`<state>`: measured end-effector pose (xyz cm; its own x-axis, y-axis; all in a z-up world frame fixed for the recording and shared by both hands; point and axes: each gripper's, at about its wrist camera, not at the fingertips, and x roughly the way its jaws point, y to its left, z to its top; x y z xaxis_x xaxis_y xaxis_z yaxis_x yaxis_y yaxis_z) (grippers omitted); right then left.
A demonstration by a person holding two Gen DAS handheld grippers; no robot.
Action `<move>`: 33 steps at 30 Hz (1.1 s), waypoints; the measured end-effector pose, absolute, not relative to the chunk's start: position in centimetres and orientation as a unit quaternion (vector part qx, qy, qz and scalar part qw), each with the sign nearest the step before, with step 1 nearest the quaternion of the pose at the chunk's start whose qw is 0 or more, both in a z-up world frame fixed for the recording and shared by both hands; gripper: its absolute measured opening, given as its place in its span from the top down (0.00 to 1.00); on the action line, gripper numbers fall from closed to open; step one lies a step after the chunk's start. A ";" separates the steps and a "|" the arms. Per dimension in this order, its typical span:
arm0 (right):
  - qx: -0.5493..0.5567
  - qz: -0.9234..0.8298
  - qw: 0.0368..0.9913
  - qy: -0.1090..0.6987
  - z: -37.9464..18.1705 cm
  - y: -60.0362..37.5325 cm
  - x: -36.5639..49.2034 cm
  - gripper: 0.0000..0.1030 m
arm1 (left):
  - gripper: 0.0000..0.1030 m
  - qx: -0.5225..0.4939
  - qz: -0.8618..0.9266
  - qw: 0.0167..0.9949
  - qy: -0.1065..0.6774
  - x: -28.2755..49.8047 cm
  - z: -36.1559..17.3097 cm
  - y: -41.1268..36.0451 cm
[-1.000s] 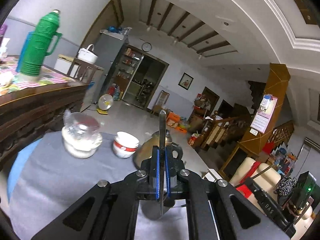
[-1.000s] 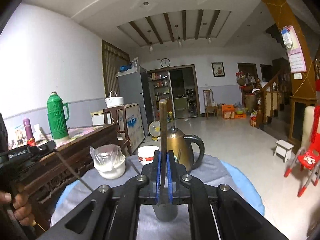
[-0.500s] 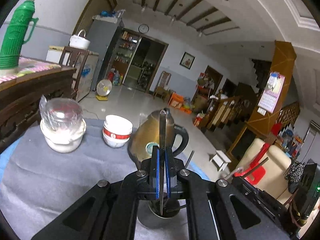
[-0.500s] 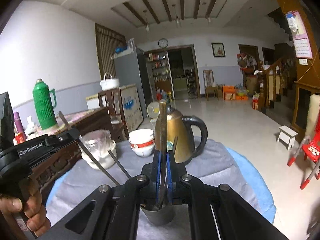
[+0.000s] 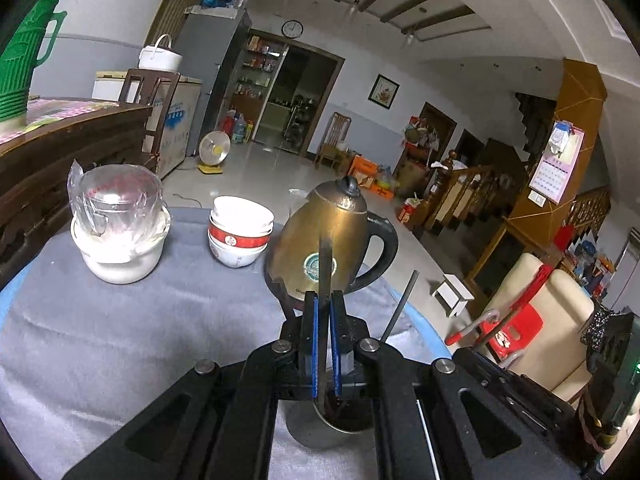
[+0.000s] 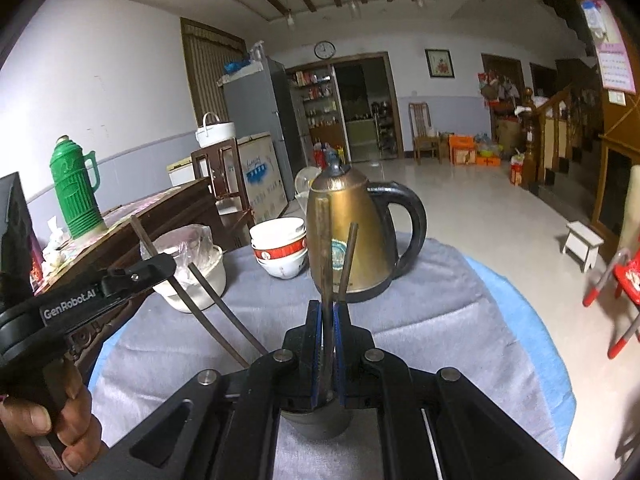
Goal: Organize utensils
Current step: 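Lower both held chopsticks into the grey cup, then open both tools and move them back over the chopstick pile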
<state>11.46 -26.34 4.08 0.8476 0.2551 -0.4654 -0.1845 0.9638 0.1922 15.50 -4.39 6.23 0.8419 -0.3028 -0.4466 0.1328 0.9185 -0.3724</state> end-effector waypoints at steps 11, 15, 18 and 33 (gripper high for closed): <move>0.077 0.069 0.971 0.214 6.8 -27.8 8.1 0.28 | 0.41 -0.194 -0.085 0.953 0.216 11.5 9.3 0.2; 0.090 0.062 0.973 0.202 7.7 -28.4 5.7 0.28 | 0.24 -0.199 -0.046 0.958 0.200 8.9 9.6 3.1; 0.095 0.066 0.973 0.199 7.7 -28.3 3.8 0.28 | 0.20 -0.191 -0.015 0.959 0.208 7.4 8.4 5.3; 0.034 0.101 0.895 0.434 -8.1 -21.7 1.3 0.28 | 0.20 -0.132 0.092 0.888 0.430 3.7 -7.6 9.2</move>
